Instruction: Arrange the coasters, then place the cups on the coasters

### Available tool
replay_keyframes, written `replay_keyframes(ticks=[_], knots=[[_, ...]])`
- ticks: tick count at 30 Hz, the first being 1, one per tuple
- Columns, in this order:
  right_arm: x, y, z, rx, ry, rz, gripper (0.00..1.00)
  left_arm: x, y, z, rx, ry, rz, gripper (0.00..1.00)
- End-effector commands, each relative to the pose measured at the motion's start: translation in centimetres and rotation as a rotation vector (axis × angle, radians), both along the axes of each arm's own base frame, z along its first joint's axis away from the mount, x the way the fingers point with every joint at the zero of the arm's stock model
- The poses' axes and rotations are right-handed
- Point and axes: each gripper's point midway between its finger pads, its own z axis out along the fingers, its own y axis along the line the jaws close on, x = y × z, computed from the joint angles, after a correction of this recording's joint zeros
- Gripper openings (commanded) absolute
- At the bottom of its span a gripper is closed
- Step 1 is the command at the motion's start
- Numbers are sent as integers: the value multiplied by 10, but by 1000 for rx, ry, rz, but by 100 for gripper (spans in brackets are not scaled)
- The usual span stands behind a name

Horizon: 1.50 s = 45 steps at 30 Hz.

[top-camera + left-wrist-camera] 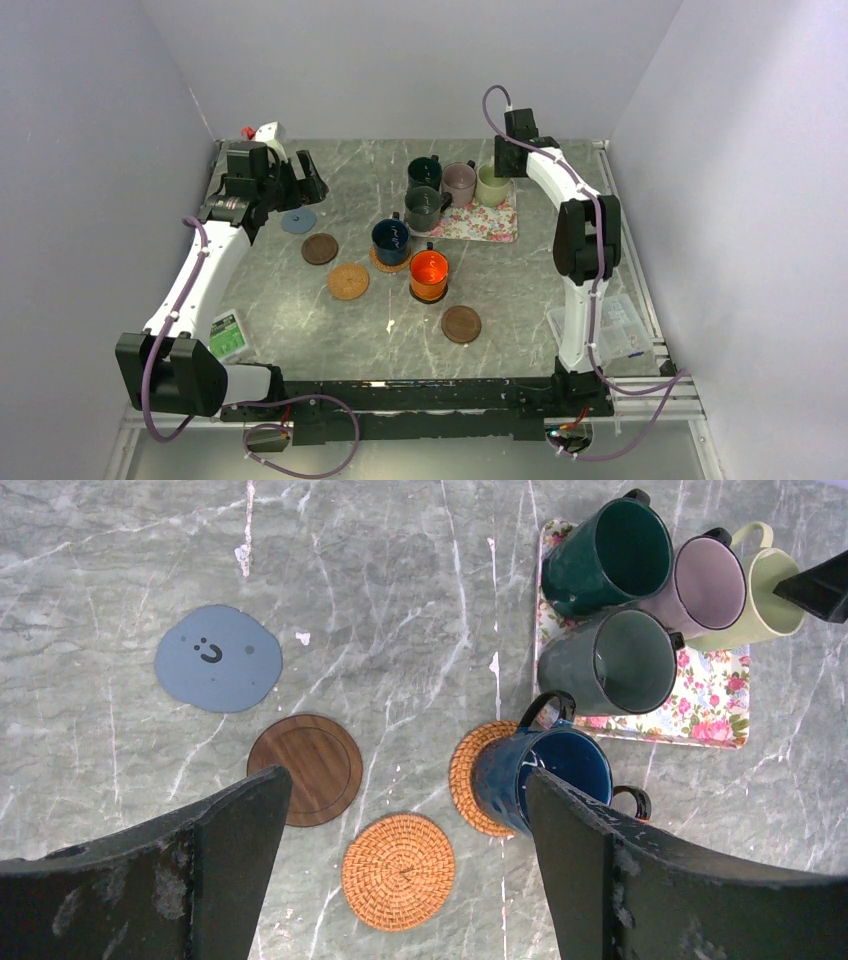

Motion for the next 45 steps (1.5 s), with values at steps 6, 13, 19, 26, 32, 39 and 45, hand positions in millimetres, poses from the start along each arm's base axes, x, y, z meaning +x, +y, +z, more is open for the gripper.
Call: replay_keyframes(ticks=[6, 13, 19, 26, 32, 39, 45], knots=[[12, -7, -8, -10, 19, 38, 21, 1, 0, 17, 5, -59, -5, 94], [-2, -13, 15, -39, -36, 62, 0, 1, -2, 18, -4, -61, -13, 94], [-21, -23, 64, -46, -137, 19, 0, 1, -2, 19, -5, -65, -9, 94], [-64, -9, 116, 84, -241, 48, 0, -1, -3, 21, -13, -70, -13, 94], [-117, 32, 145, 231, -357, 265, 0, -1, -2, 23, -9, -78, -9, 94], [-182, 67, 158, 280, -384, 385, 0, -2, -3, 24, -16, -78, -13, 94], [-239, 98, 149, 258, -361, 479, 0, -1, -3, 23, -16, -78, -13, 94]])
